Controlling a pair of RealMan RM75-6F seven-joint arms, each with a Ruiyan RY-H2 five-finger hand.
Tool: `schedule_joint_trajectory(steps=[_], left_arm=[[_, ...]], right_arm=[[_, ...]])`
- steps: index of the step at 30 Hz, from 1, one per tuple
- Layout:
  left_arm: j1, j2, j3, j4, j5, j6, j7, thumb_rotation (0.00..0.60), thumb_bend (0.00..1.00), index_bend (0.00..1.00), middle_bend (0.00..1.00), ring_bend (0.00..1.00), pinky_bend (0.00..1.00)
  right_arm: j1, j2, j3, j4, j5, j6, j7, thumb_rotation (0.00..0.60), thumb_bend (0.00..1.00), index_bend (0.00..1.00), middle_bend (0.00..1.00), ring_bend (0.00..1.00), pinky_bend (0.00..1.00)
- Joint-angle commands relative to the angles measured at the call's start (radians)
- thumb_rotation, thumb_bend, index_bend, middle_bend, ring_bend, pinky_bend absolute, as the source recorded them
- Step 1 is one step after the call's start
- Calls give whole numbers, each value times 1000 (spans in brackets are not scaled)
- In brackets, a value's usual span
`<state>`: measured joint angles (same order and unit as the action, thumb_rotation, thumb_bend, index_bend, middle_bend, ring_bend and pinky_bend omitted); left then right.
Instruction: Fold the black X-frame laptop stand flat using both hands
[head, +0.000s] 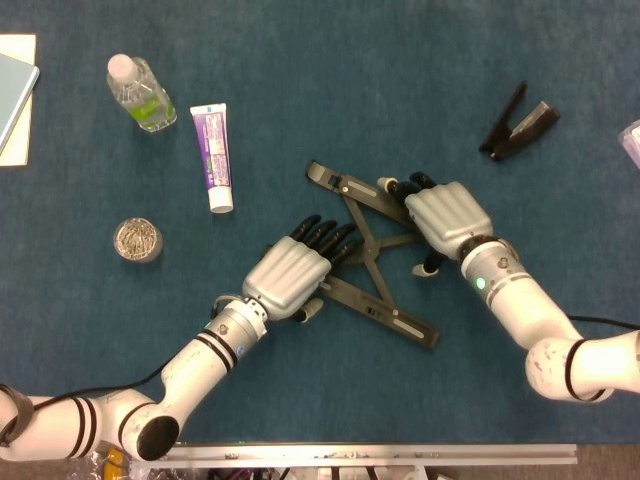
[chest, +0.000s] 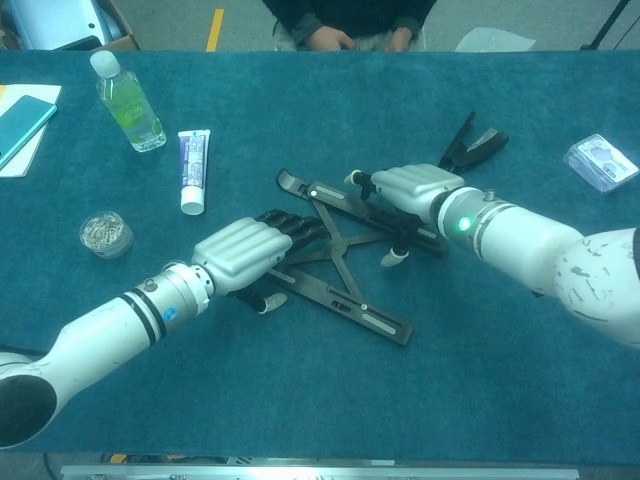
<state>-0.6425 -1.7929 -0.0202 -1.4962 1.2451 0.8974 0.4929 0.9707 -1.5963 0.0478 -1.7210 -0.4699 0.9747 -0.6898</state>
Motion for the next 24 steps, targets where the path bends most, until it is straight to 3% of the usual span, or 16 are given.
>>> schedule_joint_trajectory(steps=[1,24], left_arm=[[-2,-3,1,3,-4,-1,2,600,338,0,0,0,0],[-17,-26,-6,24,-12,10,-22,600,338,0,0,0,0]], right_arm=[[1,-4,-1,4,1,-1,0,600,0,0,188,79,338],[5,-8,-11,-19,-15,-10,12,600,0,0,188,79,338]])
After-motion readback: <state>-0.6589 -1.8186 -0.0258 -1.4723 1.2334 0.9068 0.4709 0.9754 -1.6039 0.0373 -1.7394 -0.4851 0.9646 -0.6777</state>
